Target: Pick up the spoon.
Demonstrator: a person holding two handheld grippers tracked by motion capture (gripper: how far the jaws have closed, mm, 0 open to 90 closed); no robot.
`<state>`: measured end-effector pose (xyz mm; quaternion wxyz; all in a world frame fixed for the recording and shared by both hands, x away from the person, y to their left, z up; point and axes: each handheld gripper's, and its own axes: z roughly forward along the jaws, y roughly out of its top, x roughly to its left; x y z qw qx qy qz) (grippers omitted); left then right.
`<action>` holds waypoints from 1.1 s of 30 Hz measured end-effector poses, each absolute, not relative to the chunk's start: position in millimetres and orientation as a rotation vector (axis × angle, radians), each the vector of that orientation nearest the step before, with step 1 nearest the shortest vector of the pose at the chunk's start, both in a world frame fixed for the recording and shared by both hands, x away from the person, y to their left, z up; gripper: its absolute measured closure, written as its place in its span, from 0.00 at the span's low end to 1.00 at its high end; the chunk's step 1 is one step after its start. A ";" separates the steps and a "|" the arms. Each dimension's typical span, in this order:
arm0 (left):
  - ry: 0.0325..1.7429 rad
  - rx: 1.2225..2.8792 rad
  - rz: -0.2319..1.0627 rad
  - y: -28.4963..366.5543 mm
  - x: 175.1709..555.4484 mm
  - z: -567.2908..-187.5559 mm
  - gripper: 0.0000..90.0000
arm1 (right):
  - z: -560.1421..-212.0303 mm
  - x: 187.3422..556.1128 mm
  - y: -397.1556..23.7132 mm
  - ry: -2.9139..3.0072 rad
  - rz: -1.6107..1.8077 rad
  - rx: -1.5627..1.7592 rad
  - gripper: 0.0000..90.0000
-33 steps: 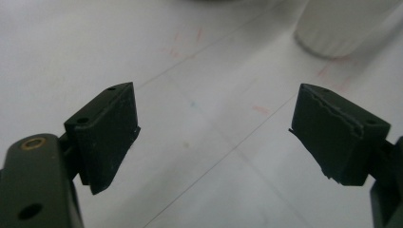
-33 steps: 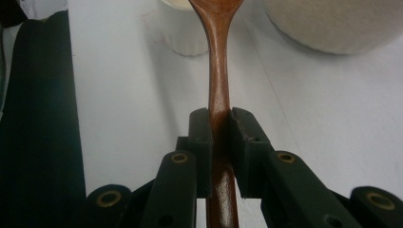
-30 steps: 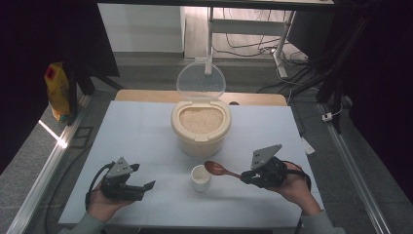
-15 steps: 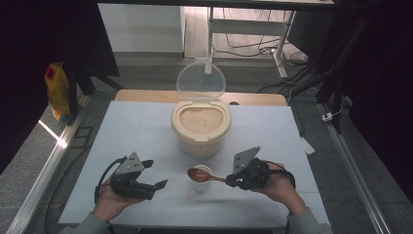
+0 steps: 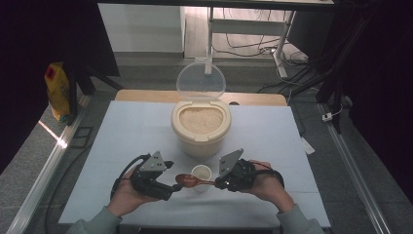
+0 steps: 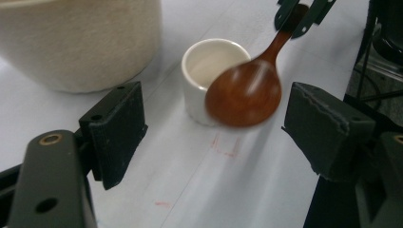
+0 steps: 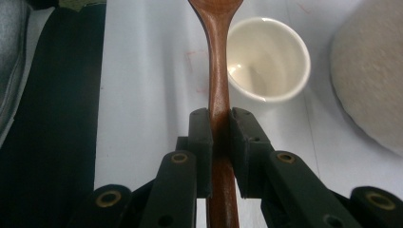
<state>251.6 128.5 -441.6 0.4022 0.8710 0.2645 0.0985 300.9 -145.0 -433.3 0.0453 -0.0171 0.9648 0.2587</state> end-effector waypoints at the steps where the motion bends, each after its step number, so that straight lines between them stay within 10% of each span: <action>1: 0.660 2.206 0.245 126.7 252.2 -440.9 0.25 | -433.6 300.7 -142.7 2.948 0.786 -0.066 0.87; 33: 0.426 2.502 0.049 76.2 261.6 -455.7 0.69 | -434.8 283.5 -105.4 2.930 0.720 -0.301 0.87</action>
